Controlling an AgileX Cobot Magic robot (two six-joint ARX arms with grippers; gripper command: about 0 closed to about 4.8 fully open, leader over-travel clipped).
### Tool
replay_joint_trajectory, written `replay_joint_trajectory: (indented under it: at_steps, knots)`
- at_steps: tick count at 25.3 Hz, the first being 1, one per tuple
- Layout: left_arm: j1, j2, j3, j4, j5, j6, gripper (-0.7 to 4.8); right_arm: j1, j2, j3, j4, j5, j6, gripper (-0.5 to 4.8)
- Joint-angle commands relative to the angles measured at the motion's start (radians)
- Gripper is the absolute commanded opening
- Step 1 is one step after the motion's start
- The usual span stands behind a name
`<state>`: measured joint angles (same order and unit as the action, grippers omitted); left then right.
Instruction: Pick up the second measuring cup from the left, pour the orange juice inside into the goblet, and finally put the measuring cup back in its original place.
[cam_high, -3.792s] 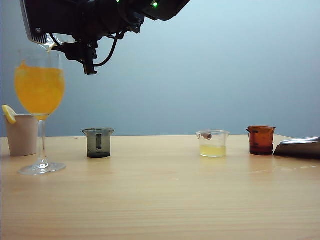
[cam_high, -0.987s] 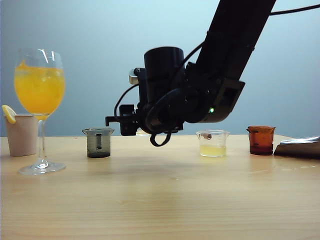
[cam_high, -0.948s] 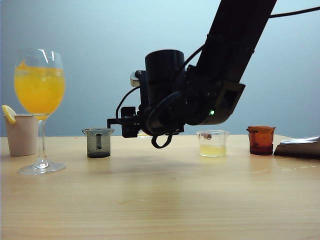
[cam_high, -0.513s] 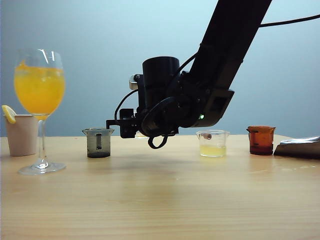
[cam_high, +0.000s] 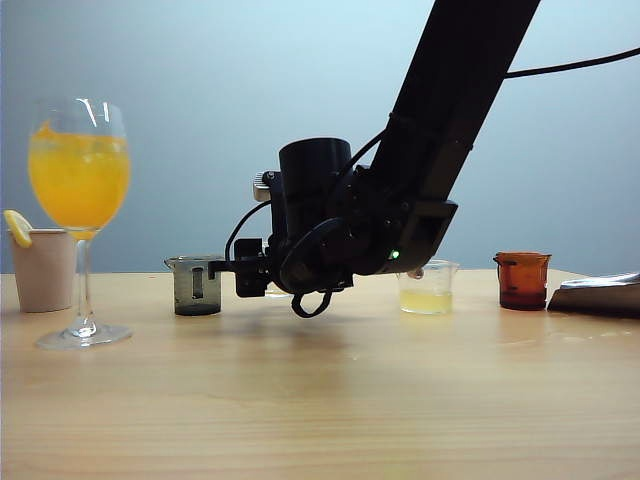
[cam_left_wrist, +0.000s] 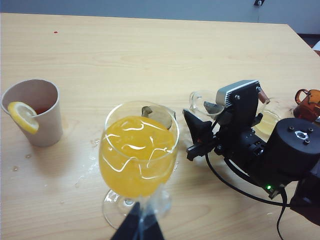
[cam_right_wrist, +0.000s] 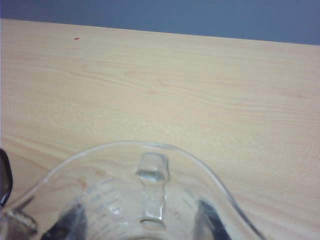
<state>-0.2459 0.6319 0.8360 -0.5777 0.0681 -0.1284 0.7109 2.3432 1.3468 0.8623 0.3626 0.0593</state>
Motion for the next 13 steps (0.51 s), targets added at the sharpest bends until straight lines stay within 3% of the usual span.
replay_joint_trajectory:
  at_steps: [1,6,10,13]
  knots:
    - [0.000,-0.002,0.008,0.010,0.004,-0.003,-0.05,-0.002,0.001,0.004,0.008,-0.004,0.054,-0.01]
    - [0.000,-0.002,0.008,0.010,0.004,-0.003,-0.05,-0.011,0.010,0.004,-0.001,-0.026,0.076,0.01]
    - [0.000,-0.002,0.008,0.010,0.004,-0.003,-0.05,-0.012,0.014,0.004,-0.001,-0.026,0.076,0.83]
    - [0.000,-0.002,0.008,0.010,0.004,-0.003,-0.05,-0.012,0.014,0.004,-0.008,-0.026,0.076,0.86]
